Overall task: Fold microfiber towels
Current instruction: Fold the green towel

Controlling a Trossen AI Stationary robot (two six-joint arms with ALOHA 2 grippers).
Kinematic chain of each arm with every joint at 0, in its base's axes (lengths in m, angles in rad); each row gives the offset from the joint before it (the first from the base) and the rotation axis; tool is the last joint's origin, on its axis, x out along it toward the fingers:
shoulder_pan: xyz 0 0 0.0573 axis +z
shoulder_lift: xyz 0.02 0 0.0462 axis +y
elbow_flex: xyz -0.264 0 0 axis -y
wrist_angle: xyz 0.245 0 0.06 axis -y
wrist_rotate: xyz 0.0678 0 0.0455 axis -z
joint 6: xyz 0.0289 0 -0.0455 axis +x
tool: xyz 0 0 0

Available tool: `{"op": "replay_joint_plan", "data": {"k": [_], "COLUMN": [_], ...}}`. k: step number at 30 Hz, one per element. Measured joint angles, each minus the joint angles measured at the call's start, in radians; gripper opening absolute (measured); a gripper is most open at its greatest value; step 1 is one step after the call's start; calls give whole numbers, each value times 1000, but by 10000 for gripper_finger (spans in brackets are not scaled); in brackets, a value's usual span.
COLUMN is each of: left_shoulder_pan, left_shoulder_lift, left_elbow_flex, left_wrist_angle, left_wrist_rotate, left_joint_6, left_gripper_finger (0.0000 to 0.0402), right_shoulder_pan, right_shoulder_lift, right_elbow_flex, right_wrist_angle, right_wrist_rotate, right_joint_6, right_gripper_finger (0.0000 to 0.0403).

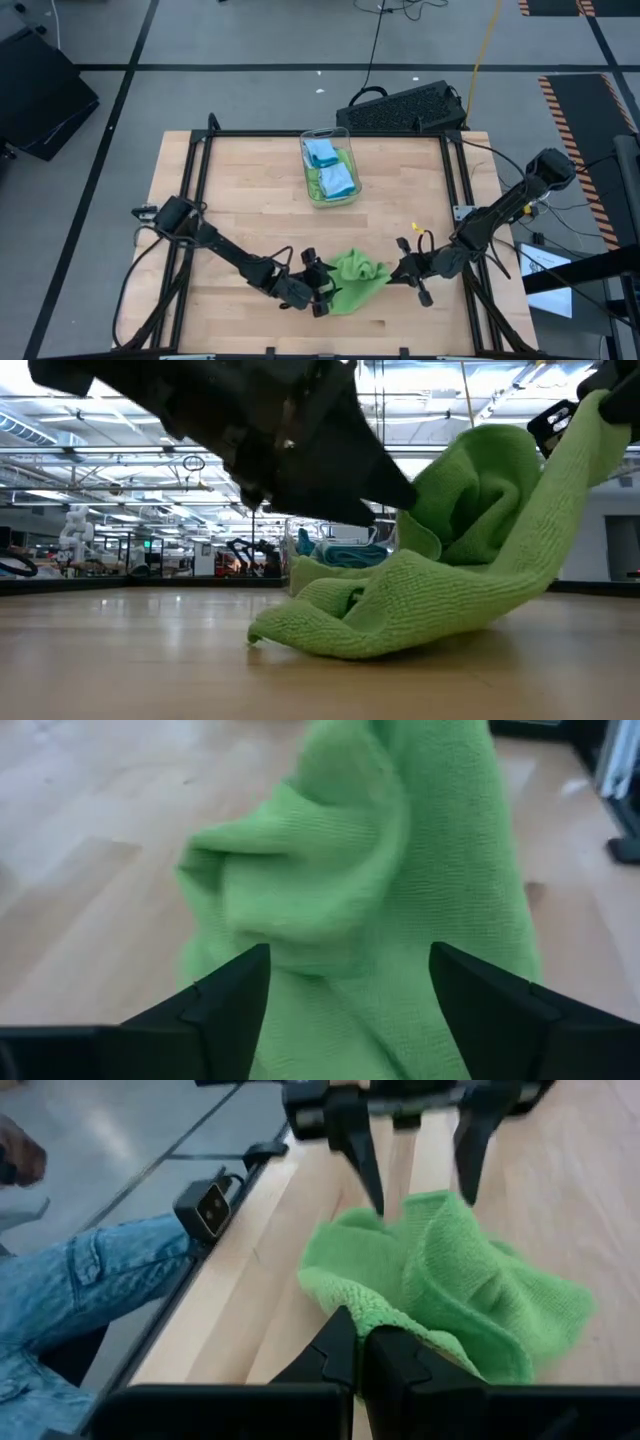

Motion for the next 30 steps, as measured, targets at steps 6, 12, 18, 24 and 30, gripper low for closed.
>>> {"op": "replay_joint_plan", "data": {"k": [6, 12, 18, 24, 30], "left_shoulder_pan": [18, 48, 58, 64, 107], "left_shoulder_lift": [77, 87, 113, 126, 128], "left_elbow_flex": [0, 0, 0, 2, 2], "left_wrist_angle": [116, 148, 235, 246, 284], "left_wrist_rotate": [-6, -38, 50, 80, 130], "left_joint_6": [83, 64, 66, 27, -40], "left_gripper_finger": [254, 273, 293, 303, 285], "right_shoulder_pan": [0, -2, -7, -7, -8], "right_shoulder_lift": [-25, -31, -30, -30, -30], "right_elbow_flex": [1, 1, 1, 0, 0], "right_wrist_angle": [-13, -18, -27, -30, -29], "right_wrist_rotate": [1, 26, 25, 25, 25], "right_joint_6": [-32, -42, -40, -40, -40], "right_gripper_finger": [2, 2, 2, 2, 2]}}
